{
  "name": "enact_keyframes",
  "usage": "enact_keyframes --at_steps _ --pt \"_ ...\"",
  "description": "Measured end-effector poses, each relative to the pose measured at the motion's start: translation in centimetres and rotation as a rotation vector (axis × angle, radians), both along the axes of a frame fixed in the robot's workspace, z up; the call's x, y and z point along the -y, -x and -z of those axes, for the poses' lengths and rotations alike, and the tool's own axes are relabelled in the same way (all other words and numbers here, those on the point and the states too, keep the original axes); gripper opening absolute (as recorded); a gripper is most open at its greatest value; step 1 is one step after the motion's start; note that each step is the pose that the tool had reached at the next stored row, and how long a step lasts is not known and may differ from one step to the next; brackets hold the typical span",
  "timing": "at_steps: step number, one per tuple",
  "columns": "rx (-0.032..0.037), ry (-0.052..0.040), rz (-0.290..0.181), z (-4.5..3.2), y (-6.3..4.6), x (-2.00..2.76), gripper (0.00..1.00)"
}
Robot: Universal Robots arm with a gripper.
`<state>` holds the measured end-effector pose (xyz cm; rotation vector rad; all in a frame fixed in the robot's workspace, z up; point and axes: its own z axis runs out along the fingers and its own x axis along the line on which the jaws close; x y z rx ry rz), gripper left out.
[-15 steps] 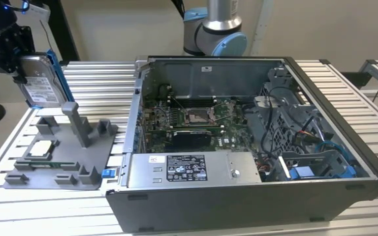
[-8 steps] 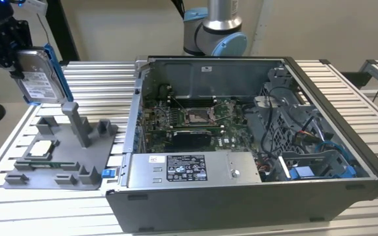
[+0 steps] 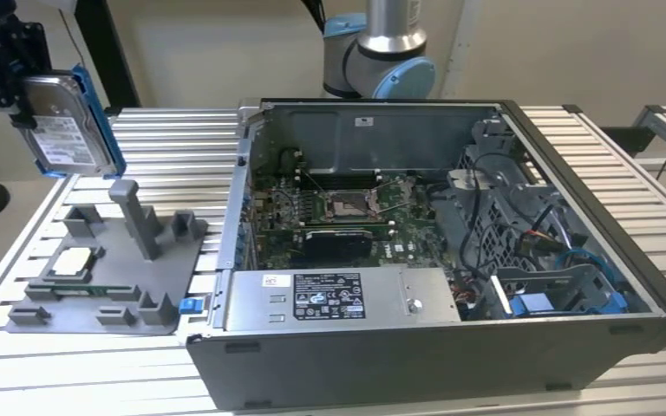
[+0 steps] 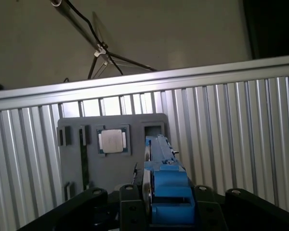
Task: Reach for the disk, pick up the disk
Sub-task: 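Pick up the disk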
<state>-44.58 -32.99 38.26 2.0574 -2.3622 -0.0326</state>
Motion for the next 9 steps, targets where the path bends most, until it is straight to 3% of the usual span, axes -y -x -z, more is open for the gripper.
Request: enact_keyframes --at_steps 9 --pt "0.0 0.0 0.0 -2.56 0.0 0.0 0.0"
